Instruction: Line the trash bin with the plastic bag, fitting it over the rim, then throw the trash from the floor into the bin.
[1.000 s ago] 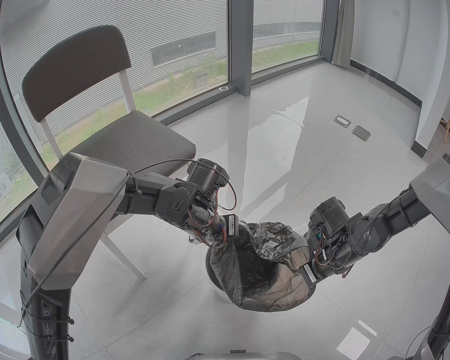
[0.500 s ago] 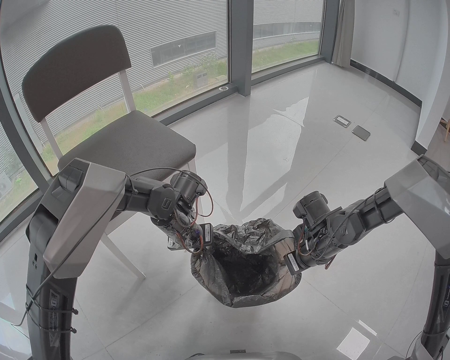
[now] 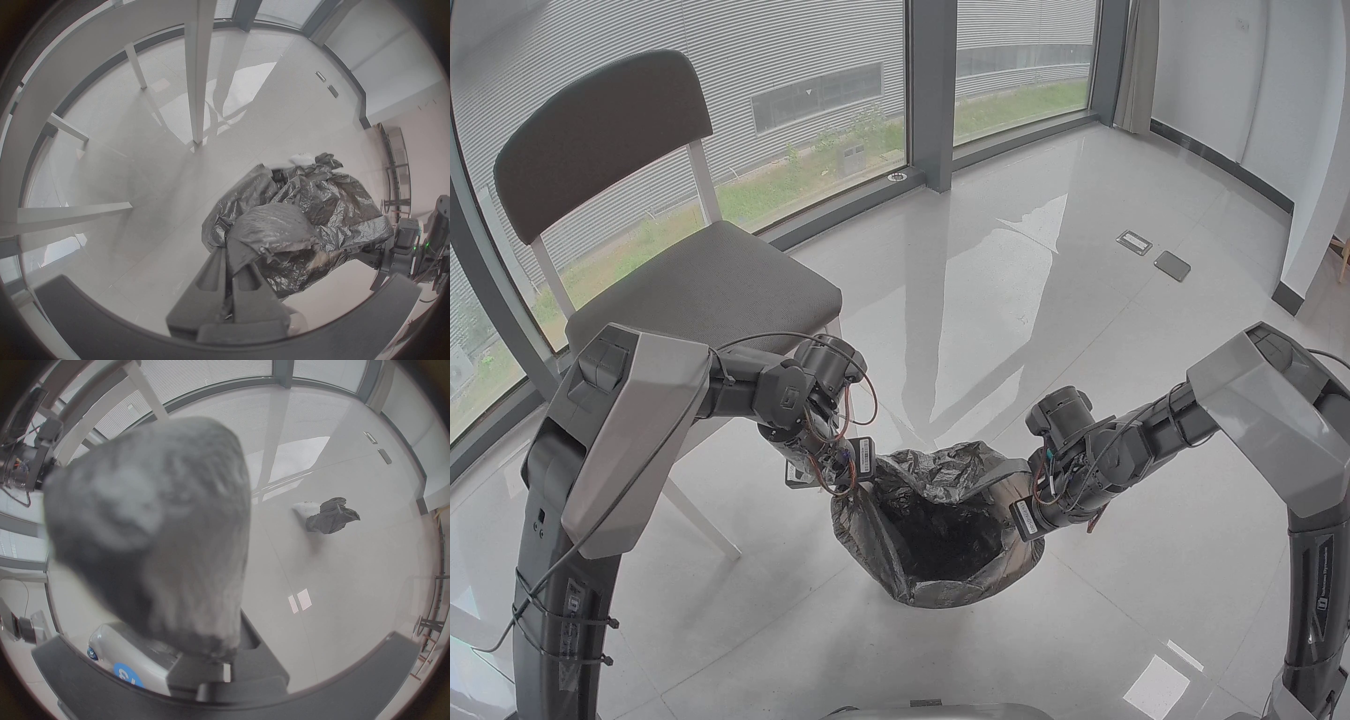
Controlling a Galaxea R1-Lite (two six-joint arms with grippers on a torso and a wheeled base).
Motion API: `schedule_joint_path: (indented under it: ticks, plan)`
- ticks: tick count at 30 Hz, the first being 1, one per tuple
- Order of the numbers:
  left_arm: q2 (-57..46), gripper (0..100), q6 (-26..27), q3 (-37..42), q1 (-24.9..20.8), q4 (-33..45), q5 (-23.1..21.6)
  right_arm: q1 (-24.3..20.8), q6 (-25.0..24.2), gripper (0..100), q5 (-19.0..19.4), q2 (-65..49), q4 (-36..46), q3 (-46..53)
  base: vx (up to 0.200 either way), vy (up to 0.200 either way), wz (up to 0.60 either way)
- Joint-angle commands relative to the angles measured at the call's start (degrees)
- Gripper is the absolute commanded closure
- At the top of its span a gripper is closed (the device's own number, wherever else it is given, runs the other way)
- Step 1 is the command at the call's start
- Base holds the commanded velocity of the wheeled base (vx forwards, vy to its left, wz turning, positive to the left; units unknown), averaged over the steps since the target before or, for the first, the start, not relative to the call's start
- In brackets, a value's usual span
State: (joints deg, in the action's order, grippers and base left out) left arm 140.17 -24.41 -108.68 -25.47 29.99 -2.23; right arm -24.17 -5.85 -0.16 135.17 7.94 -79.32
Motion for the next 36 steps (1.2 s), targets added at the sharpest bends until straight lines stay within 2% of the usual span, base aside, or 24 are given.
schedule_joint_path:
  ticks: [1,11,16,21,22,29,36]
  plan:
    - [2.22,100,-0.38,-2.50,0.51,0.25,0.39,1.23,-0.56,100,-0.02,2.82,0.06,-3.03,0.000,0.000,0.00]
    - [2.48,100,-0.64,-2.77,0.94,0.07,2.14,1.50,-1.71,100,-0.02,4.49,0.15,-6.28,0.000,0.000,0.00]
    - [1.95,100,-3.81,-3.47,0.94,0.25,2.41,1.15,-3.20,100,-0.02,4.84,0.15,-8.65,0.000,0.000,0.00]
    - [1.42,100,-3.90,-3.03,0.68,1.83,2.41,1.06,-2.85,100,-0.02,4.84,1.03,-8.92,0.000,0.000,0.00]
    - [1.25,100,-3.98,-3.38,0.51,2.44,2.41,1.06,-3.20,0,-0.02,4.75,1.20,-8.92,0.000,0.000,0.00]
    - [0.46,100,-4.16,-3.21,0.24,3.23,2.32,1.50,-3.11,0,-0.37,4.23,1.29,-8.74,0.000,0.000,0.00]
    - [0.19,100,-7.32,-3.65,0.77,3.32,2.85,1.94,-3.29,0,-0.54,1.94,1.29,-8.65,0.000,0.000,0.00]
